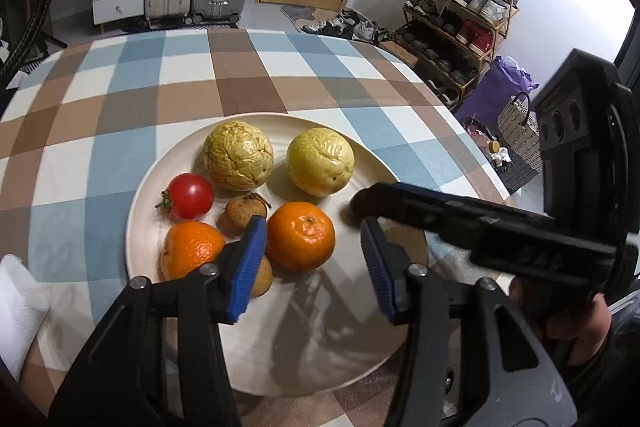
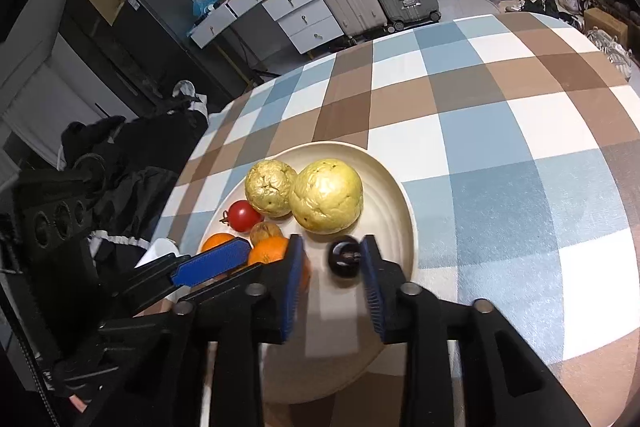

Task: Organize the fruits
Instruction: 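Lower the orange and dark plum onto the plate and open both tools, then withdraw both tools from the plate toward the last tomato and plum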

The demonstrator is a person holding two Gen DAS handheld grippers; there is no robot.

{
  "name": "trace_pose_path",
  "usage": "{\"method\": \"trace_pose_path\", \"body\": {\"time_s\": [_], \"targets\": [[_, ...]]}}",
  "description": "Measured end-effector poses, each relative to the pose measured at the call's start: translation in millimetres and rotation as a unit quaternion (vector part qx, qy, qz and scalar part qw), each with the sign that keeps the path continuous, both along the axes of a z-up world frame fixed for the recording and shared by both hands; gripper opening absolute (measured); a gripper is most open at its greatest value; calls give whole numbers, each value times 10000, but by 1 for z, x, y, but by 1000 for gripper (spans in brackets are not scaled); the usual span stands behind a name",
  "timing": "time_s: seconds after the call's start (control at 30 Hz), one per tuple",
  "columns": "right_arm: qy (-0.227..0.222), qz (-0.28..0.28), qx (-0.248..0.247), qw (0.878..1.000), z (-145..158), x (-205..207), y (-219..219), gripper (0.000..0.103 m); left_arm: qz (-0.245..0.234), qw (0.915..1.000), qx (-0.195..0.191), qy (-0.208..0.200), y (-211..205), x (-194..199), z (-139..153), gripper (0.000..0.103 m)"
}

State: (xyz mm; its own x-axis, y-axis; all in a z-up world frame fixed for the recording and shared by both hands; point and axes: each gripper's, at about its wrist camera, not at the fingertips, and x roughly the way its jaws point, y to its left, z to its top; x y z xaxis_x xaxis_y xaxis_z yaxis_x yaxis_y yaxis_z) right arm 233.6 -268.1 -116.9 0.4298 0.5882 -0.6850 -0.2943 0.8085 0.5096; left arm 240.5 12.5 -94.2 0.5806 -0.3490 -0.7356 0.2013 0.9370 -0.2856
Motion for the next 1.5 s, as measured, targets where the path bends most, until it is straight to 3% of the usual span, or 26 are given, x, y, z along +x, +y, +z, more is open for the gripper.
{"method": "trace_pose_path", "body": {"time_s": [0.07,0.2,0.43,0.67,0.93,1.1,1.27,1.5], "targets": [[-28,-107,161,9998,5,-5,-11,48,19,10000,53,-62,0,-6,5,54],[-383,-321,286,9983,24,-27,-33,50,125,9997,105,-175,0,-21,16,66],[-847,-528,137,9949,51,-76,-54,52,250,9988,262,-333,-4,-57,38,69],[-1463,-568,-132,9875,76,-134,-62,82,264,9975,350,-556,-15,-103,61,81],[-2058,-636,-271,9761,97,-190,-65,90,236,9964,499,-640,-24,-146,76,90],[-2304,-672,-337,9702,102,-218,-68,98,281,9956,509,-735,-26,-173,79,101],[-2366,-705,-445,9680,97,-239,-71,101,240,9954,574,-725,-29,-188,71,102],[-2221,-724,-601,9705,76,-251,-77,103,66,9979,567,-309,-34,-192,37,102]]}}
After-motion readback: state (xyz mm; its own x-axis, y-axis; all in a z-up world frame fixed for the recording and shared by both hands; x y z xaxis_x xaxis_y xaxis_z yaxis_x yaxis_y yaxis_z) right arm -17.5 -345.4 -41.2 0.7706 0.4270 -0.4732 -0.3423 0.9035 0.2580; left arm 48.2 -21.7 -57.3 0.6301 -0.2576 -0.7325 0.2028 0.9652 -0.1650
